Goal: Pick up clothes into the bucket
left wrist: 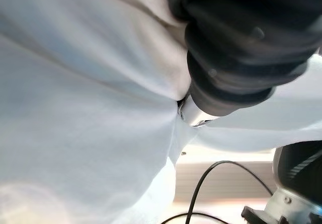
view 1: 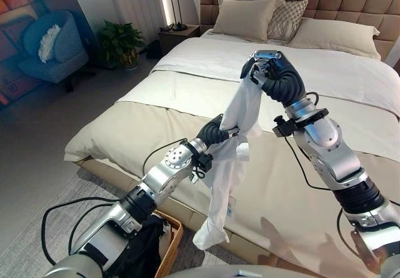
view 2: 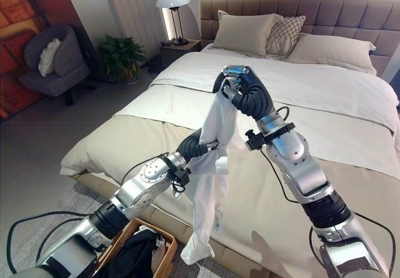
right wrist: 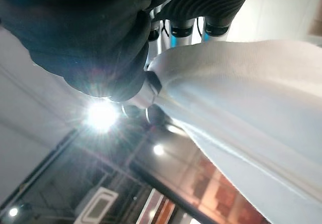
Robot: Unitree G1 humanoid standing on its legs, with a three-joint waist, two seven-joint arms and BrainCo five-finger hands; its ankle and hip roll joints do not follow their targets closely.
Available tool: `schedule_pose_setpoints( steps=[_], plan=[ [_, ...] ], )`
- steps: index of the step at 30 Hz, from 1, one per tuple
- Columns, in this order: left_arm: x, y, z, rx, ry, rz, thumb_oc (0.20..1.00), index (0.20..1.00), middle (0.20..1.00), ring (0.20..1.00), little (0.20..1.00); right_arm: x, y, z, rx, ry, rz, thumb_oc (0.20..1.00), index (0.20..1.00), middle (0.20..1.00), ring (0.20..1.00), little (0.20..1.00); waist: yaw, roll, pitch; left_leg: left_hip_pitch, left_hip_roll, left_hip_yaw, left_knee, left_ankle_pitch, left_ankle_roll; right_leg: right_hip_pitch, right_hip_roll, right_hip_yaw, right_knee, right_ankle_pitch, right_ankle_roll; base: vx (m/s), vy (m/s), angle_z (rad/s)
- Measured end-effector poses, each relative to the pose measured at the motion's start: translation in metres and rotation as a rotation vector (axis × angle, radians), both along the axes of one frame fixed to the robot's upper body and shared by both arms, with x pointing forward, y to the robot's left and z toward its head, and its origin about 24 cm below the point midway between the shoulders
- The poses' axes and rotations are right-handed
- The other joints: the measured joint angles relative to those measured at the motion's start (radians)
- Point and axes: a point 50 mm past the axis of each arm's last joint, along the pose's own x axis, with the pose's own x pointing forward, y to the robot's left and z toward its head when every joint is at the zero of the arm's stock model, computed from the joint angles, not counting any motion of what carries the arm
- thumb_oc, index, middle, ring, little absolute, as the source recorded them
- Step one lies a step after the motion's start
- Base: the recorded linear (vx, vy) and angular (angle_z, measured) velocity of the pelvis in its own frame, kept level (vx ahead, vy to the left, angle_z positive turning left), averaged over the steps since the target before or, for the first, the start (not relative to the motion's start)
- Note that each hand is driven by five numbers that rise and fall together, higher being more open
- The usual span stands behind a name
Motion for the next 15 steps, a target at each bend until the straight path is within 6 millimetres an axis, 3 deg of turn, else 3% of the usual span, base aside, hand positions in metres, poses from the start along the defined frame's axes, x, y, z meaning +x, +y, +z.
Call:
schedule_pose_setpoints(
  steps=[3,4,6,8,11,15],
  plan=[
    [0.002,0.006,0.004,-0.013,-0.011,0.022,0.200,0.200,0.200,0.200,0.200,0.000,-0.003,0.001,0.016,-0.004,-0.019,0.213,0.213,0.213,0.213,0.213,0.000,0.000,0.000,0.000,0.000,0.000,0.001,0.000,0.000,0.000,0.000,0.001,0.000,0.000,0.000,0.00,0.000,0.00],
    [0.002,0.012,0.010,-0.011,-0.044,0.037,0.200,0.200,0.200,0.200,0.200,0.000,-0.011,0.002,0.038,-0.008,-0.052,1.000,1.000,1.000,1.000,1.000,0.003,0.000,0.000,0.000,0.001,0.000,0.000,0.000,0.001,0.001,0.001,0.000,0.000,0.000,0.000,0.00,0.000,0.00],
    [0.002,0.021,0.016,-0.011,-0.083,0.065,0.200,0.200,0.200,0.200,0.200,-0.001,-0.020,0.003,0.061,-0.014,-0.088,1.000,1.000,1.000,1.000,1.000,0.006,0.001,-0.001,0.001,0.001,0.000,0.000,0.000,0.001,0.002,0.001,0.000,-0.002,0.000,0.000,0.00,0.000,0.00],
    [0.003,0.048,0.022,0.024,-0.133,0.143,0.200,0.200,0.200,0.200,0.200,-0.003,-0.043,0.011,0.159,-0.042,-0.177,1.000,1.000,1.000,1.000,1.000,0.006,0.001,-0.001,0.003,0.002,0.000,-0.001,0.000,0.001,0.006,0.002,-0.001,-0.005,0.000,0.000,0.00,0.000,0.00],
    [0.002,0.088,0.015,0.100,-0.128,0.265,0.200,0.200,0.200,0.200,0.200,-0.009,-0.068,0.020,0.259,-0.093,-0.270,1.000,1.000,1.000,1.000,1.000,0.007,0.002,-0.001,0.021,0.002,-0.001,-0.008,0.000,0.001,0.027,0.002,-0.002,-0.016,0.000,0.000,0.00,0.000,0.00],
    [-0.006,0.132,0.027,0.215,-0.212,0.392,0.200,0.200,0.200,0.200,0.200,-0.018,-0.095,0.015,0.305,-0.095,-0.377,1.000,1.000,1.000,1.000,1.000,0.015,0.002,-0.002,0.022,0.001,-0.014,-0.010,0.000,0.000,0.036,0.002,-0.007,-0.025,0.000,0.000,0.03,-0.005,0.07]
  ],
)
